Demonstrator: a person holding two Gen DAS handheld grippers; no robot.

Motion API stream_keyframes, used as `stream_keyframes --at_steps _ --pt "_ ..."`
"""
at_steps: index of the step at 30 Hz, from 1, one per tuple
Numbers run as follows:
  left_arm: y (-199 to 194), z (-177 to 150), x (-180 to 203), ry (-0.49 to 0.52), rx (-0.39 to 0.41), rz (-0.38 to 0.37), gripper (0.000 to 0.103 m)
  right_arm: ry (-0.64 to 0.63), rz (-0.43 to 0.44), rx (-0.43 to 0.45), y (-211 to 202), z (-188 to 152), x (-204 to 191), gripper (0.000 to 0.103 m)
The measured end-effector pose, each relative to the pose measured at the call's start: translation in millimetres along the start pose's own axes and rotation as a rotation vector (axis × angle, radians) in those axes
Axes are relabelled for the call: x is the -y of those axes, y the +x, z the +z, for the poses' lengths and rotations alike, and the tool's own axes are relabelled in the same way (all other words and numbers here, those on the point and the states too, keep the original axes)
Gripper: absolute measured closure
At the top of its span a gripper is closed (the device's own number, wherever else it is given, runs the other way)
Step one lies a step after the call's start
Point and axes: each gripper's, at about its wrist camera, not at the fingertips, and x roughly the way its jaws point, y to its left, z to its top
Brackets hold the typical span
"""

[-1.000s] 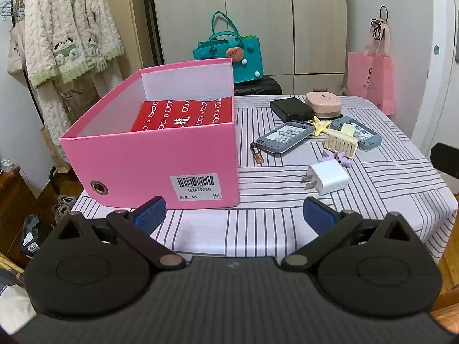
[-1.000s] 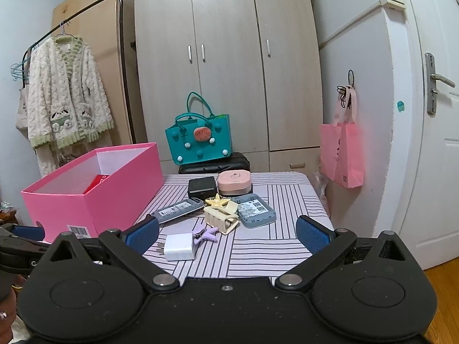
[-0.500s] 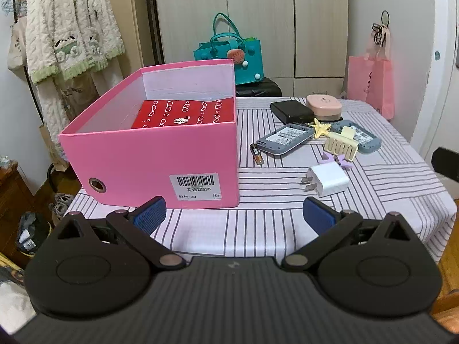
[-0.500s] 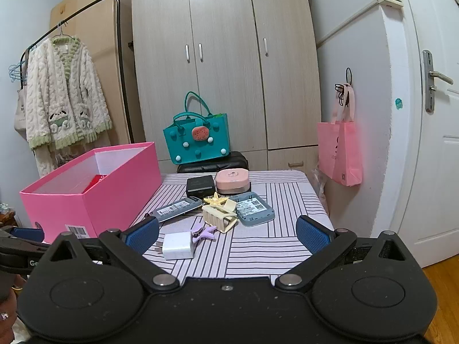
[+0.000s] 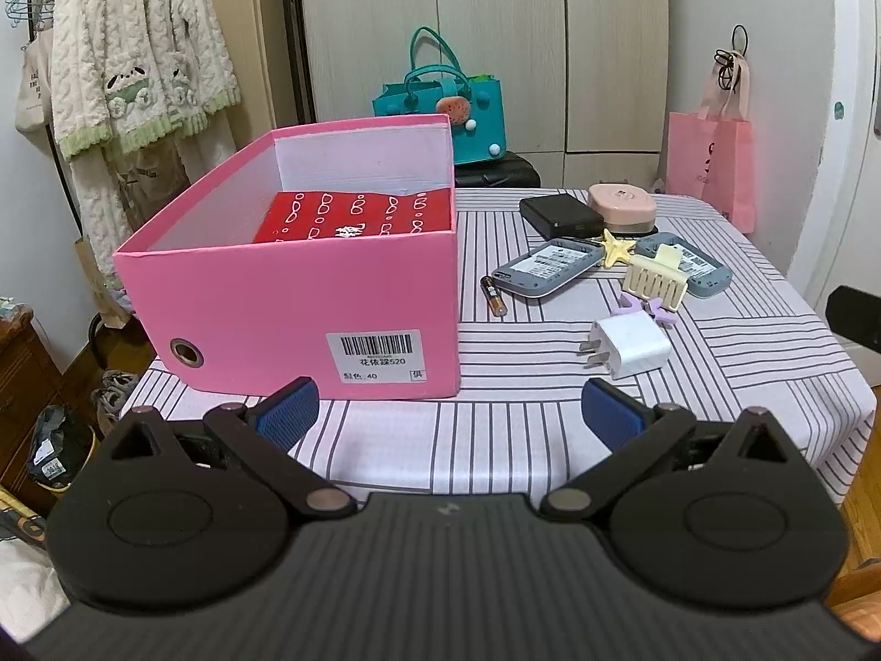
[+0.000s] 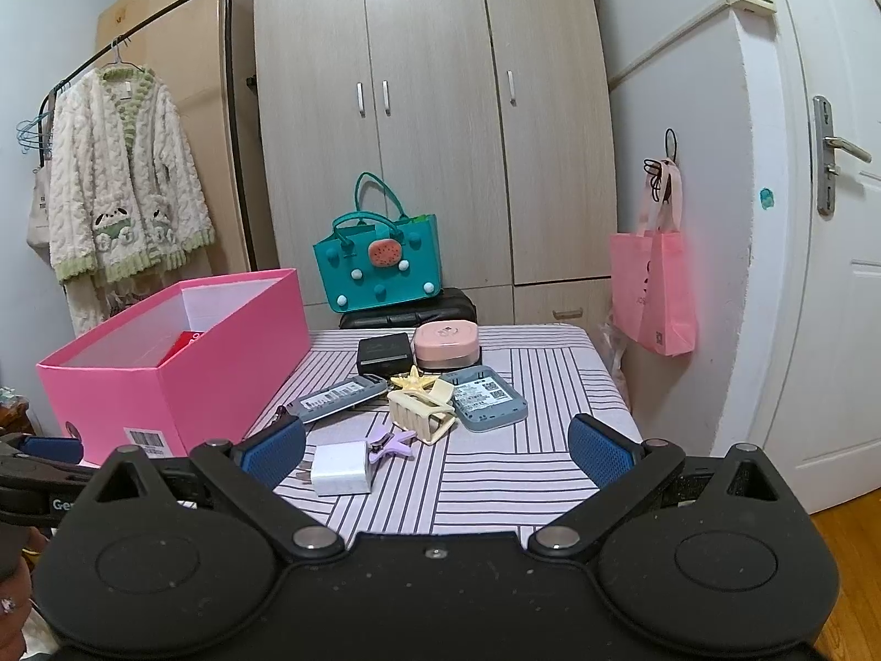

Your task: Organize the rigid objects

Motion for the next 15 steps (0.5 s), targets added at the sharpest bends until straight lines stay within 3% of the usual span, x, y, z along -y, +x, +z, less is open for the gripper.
stream_keyframes --at_steps 15 --pt "1.4 -0.8 2.1 0.01 -0.005 -0.005 0.0 -0.003 -0.002 -0.009 1.6 0.3 1.4 0.0"
